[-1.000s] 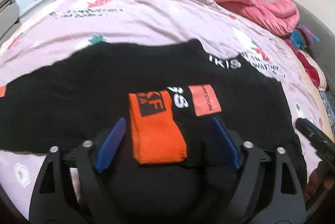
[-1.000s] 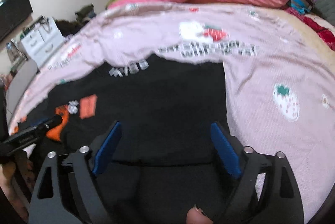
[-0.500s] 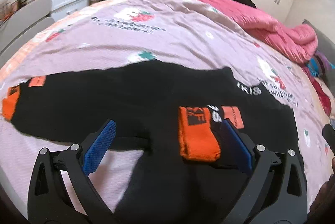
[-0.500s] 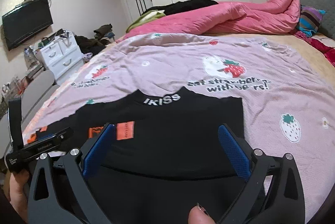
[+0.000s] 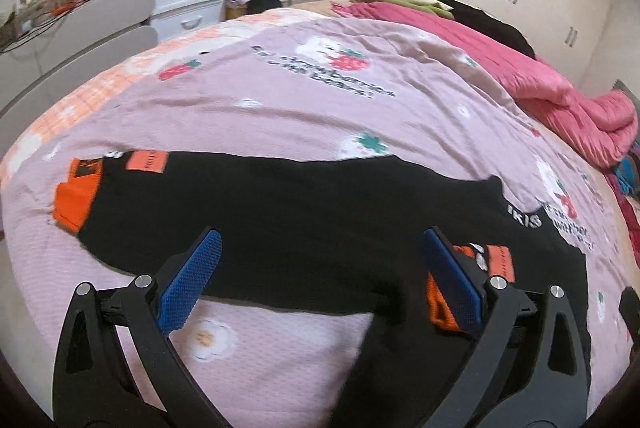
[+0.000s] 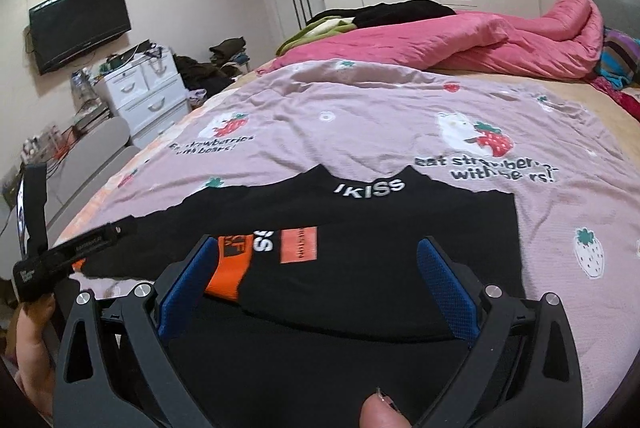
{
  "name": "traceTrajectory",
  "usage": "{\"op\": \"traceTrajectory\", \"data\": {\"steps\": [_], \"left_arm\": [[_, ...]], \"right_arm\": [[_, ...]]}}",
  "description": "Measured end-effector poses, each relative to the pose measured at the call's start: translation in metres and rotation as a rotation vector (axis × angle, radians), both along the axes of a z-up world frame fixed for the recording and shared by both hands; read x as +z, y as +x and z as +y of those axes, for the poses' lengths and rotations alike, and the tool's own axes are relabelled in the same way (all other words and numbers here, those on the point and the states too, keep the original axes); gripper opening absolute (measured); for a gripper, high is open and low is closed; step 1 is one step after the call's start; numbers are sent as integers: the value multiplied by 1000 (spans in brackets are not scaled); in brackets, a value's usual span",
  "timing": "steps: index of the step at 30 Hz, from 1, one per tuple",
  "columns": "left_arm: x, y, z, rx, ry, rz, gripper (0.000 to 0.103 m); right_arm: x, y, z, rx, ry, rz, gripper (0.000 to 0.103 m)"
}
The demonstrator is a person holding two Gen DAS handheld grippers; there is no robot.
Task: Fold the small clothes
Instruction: 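Move the left tool to the orange cuff of the other sleeve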
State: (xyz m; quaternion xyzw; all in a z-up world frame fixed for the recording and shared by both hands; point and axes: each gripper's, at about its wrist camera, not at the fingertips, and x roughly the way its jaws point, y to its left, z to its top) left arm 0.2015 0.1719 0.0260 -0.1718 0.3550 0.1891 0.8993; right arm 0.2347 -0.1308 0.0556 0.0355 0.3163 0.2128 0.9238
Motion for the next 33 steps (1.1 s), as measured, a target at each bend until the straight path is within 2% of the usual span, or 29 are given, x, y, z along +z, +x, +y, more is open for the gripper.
{"op": "traceTrajectory", "data": {"steps": [16, 33], "left_arm": [[-9, -35, 87, 244, -34, 32, 94], [-21, -68, 140, 388, -57, 67, 94]], "right_arm": [[1, -13, 47, 88, -41, -29, 98], [-16, -23, 98, 211, -88, -9, 98]]}}
